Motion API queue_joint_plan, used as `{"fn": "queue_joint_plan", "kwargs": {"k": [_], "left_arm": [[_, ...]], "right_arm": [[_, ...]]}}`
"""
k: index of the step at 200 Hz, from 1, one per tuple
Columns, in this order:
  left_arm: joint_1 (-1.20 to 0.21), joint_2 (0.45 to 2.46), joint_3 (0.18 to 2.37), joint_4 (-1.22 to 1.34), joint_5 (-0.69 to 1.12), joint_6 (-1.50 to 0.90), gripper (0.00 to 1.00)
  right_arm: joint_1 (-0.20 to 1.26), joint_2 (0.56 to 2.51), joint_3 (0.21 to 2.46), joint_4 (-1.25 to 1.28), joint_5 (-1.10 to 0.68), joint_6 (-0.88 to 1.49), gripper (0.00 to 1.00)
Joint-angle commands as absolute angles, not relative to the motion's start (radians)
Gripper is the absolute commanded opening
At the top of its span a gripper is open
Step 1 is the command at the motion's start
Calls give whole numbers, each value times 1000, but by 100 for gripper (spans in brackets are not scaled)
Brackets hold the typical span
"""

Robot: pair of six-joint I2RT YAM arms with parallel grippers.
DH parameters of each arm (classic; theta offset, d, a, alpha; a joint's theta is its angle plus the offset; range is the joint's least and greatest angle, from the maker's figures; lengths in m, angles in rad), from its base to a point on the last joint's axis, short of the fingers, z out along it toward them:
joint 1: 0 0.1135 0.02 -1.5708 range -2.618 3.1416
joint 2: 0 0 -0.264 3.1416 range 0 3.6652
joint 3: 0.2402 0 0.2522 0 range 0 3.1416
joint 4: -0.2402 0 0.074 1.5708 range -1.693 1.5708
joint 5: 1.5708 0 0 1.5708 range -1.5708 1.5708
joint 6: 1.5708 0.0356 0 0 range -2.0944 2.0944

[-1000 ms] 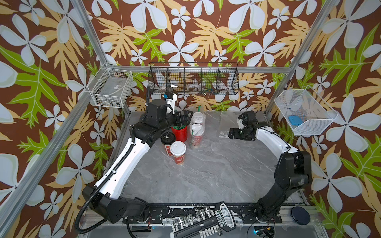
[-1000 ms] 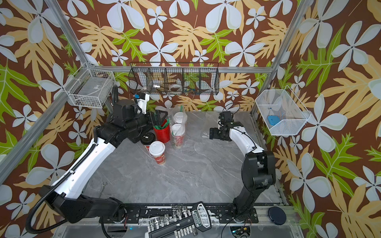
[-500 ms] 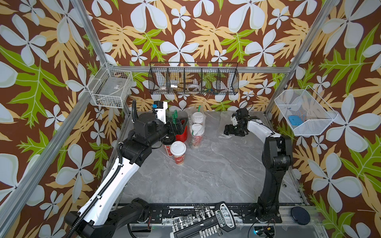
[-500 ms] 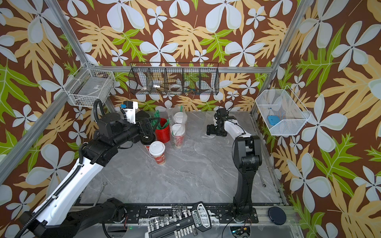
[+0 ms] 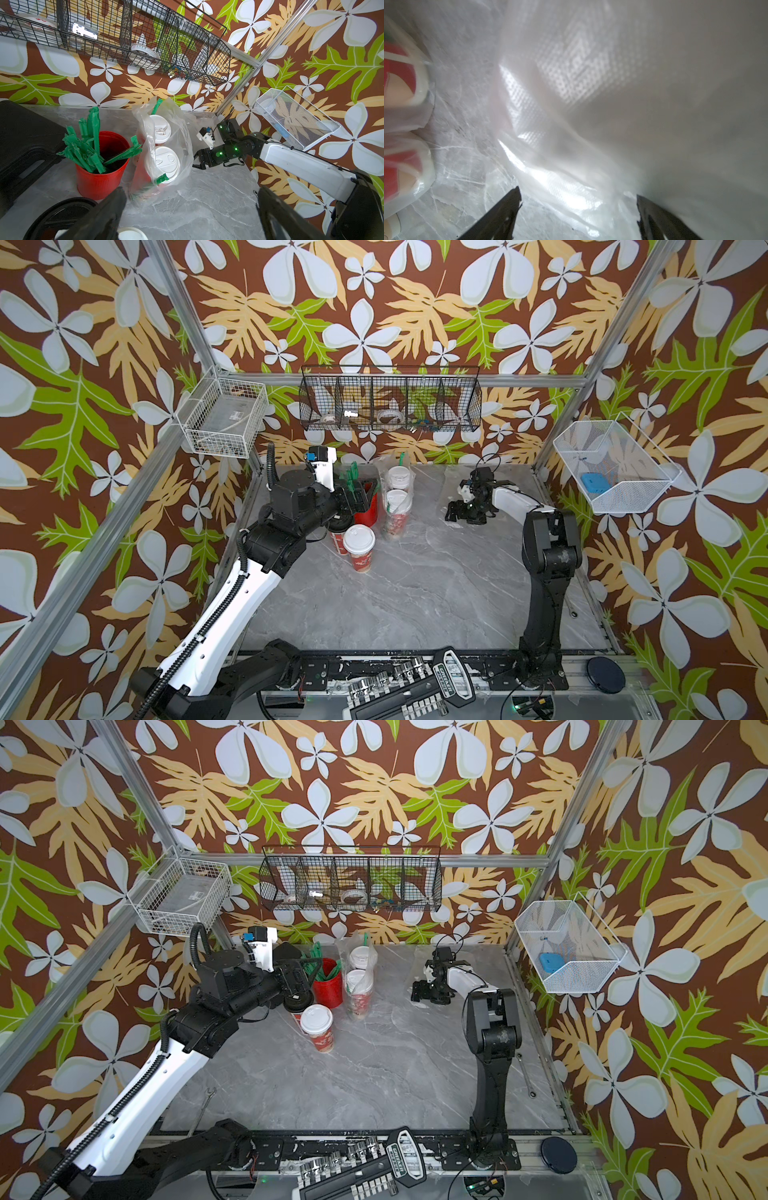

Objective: Pack milk tea into plastic carrier bags
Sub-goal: Pick up the plastic carrier bag from the center of the board.

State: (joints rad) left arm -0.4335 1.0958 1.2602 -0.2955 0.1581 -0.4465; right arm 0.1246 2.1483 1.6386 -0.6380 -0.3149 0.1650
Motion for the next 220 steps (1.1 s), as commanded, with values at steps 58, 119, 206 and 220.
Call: {"fn": "queue_joint_plan", "kwargs": {"k": [58,119,206,220], "left_arm": [[-433,1064,1233,-250,148,-463,100],[-433,1045,1212,-242,143,-465,100],[-433,993,1168,-227,140,-463,100],[-433,984,1159,-224,140,-466,100]], "right_arm": [[141,2202,1791,-732,-206,47,88],[162,2219,1721,-739,-397,-11,86],[203,1990,1433,-701,-590,34,41],[219,1932,1373,-696,-581,49,39]]}}
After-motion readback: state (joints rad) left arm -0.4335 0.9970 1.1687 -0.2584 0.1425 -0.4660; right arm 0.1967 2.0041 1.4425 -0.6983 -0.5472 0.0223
